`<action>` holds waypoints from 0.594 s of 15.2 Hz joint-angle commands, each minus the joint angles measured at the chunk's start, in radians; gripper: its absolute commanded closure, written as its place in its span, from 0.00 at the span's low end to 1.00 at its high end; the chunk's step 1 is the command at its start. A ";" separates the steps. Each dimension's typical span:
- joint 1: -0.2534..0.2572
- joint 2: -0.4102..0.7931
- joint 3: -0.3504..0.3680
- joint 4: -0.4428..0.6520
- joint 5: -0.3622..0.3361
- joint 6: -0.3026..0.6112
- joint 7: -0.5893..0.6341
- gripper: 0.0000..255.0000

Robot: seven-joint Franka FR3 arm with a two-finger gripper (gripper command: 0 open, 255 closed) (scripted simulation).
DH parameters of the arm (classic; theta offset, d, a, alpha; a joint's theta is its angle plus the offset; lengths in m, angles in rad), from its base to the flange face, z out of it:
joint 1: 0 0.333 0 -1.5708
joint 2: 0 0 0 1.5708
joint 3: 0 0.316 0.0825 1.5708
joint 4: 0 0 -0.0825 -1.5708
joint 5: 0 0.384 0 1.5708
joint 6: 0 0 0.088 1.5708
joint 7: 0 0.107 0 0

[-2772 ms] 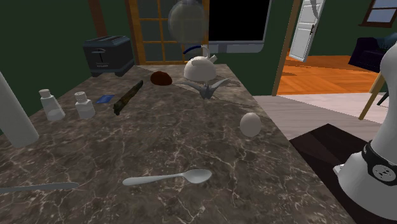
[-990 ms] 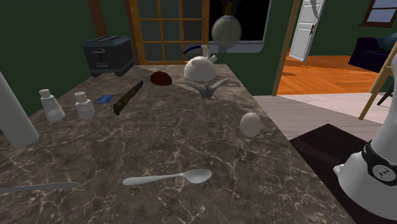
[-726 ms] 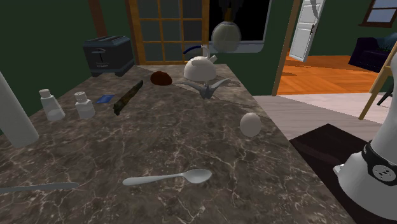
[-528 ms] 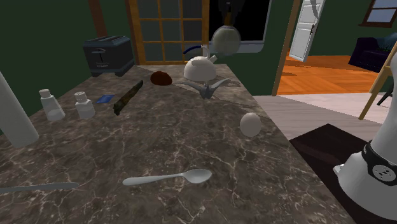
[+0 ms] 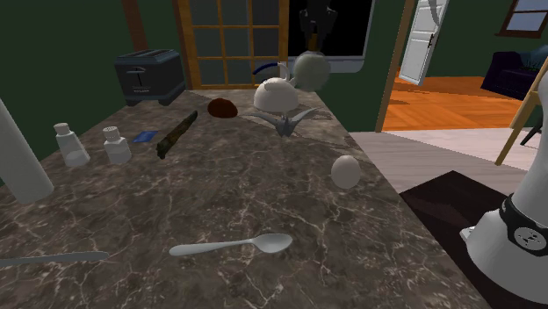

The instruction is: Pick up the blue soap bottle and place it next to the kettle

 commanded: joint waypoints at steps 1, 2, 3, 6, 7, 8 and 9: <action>0.001 0.001 0.001 -0.025 0.002 0.027 -0.003 1.00; 0.001 0.002 0.001 -0.037 0.004 0.039 -0.005 1.00; 0.001 0.004 0.002 -0.049 0.006 0.052 -0.007 1.00; 0.001 0.012 0.005 -0.082 0.014 0.090 -0.013 1.00; 0.001 0.015 0.006 -0.092 0.017 0.102 -0.015 1.00; 0.000 0.018 0.007 -0.102 0.020 0.114 -0.018 1.00; -0.001 0.022 0.009 -0.112 0.024 0.127 -0.020 1.00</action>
